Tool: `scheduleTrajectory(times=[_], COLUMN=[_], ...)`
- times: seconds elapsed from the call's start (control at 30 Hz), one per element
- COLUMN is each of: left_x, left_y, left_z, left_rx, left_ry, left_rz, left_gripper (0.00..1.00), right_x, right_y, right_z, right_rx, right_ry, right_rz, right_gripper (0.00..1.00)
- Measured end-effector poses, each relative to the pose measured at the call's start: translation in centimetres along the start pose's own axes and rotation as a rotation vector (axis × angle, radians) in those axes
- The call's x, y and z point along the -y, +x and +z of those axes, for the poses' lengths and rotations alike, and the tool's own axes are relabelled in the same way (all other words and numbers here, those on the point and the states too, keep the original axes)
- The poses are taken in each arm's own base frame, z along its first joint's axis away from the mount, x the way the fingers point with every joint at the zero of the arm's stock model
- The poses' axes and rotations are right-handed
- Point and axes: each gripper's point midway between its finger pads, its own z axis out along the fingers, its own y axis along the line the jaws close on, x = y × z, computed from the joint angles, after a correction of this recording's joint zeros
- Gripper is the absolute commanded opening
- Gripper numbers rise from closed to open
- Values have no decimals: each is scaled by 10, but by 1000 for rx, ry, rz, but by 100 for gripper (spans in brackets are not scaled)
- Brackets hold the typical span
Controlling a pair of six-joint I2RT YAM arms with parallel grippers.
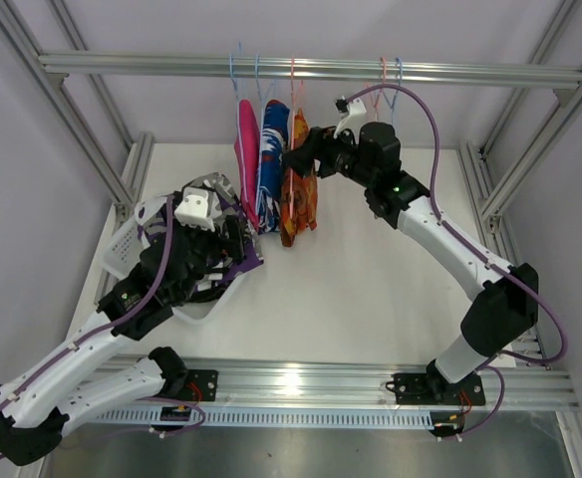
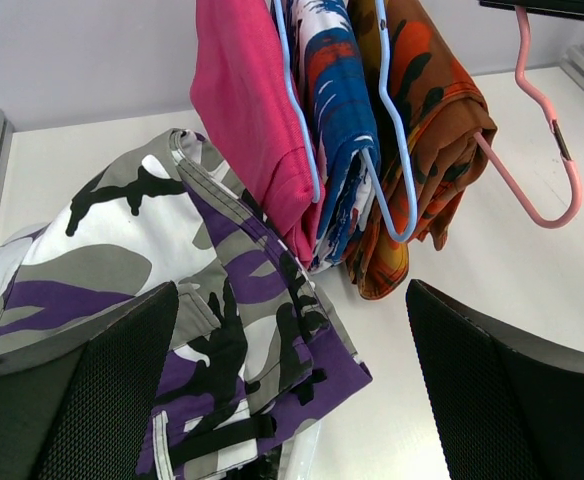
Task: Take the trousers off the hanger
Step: Pick up the hanger from the clothesline.
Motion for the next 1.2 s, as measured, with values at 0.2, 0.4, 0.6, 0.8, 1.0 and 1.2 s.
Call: scheduleTrajectory(times=[0.2, 0.4, 0.6, 0.8, 1.0, 1.2], left_x=[1, 1, 1, 1, 3, 5], left_y=[3, 3, 3, 2, 4, 5], left_z=[2, 2, 2, 2, 3, 3], left_rx=[-9, -9, -9, -8, -16, -17], left_ry=[-1, -1, -1, 1, 7, 17], left_rz=[6, 6, 6, 5, 9, 9], left_gripper=[99, 99, 99, 100, 99, 99], right_x=[-10, -26, -32, -30, -24, -28], right_y=[2, -9, -13, -3, 2, -3], right_z=[5, 5, 8, 19, 29, 29], right_rx=[21, 58, 75, 63, 61, 80], right_ry=[-121, -207, -252, -289, -324, -371], right_rz=[54, 63, 86, 132, 187, 221], right_gripper=[78, 77, 74, 67, 54, 42])
